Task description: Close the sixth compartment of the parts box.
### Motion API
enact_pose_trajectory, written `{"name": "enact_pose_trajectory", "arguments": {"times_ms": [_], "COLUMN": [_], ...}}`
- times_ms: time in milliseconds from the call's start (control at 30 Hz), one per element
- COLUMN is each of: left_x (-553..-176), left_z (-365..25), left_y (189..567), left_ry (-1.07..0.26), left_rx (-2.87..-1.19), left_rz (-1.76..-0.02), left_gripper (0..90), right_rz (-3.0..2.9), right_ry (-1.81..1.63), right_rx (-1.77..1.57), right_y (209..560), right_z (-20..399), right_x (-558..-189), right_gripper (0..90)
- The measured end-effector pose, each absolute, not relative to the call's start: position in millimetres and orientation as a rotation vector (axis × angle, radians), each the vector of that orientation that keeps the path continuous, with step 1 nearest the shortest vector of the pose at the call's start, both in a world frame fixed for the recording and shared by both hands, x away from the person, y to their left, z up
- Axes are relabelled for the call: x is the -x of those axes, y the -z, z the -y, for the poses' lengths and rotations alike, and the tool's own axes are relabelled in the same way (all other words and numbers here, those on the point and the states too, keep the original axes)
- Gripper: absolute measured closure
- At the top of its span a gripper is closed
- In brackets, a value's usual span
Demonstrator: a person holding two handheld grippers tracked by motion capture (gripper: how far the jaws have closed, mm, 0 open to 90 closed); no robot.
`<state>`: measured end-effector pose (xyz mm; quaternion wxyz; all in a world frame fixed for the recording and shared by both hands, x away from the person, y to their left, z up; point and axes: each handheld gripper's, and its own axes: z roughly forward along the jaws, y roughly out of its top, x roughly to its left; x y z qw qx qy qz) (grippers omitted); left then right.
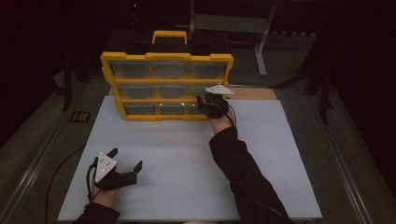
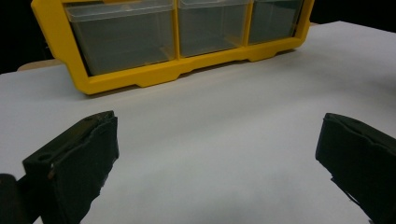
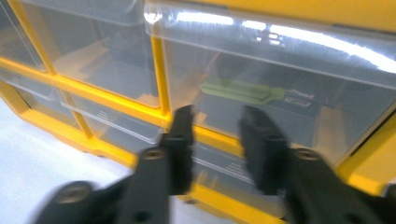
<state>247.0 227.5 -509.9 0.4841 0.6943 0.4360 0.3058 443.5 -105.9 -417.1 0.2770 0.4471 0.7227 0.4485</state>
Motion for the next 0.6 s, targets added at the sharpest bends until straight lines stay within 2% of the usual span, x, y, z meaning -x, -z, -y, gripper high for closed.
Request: {"name": "enact_pose_trajectory", "arguments": {"times_ms": [100, 233, 300, 367, 600], "left_x": [-248.3, -248.9, -249.1, -249.0, -247.7], "left_z": [-227.2, -226.2, -225.4, -224.9, -225.6], "left_y": [510.1, 509.7, 509.2, 508.9, 507.2], "left_ry": [-0.744, -0.738, -0.737, -0.738, -0.738], "left_rx": [-1.694, -1.695, -1.693, -1.693, -1.684], "left_rz": [-1.061, -1.058, -1.054, -1.052, -1.053], "left_gripper": [0.3, 0.3, 0.3, 0.3, 0.3], "right_rz": [-1.954, -1.977, -2.006, -2.03, -2.071], "right_ry": [-1.202, -1.176, -1.171, -1.196, -1.259], "right_rx": [-1.214, -1.239, -1.249, -1.244, -1.175], "right_y": [416.2, 417.5, 417.5, 416.9, 408.0], "right_z": [104.9, 102.9, 101.1, 101.1, 101.0], "right_x": [-442.2, -441.2, -440.4, -438.7, -428.9], "right_gripper": [46.4, 18.4, 11.2, 8.6, 7.9]}}
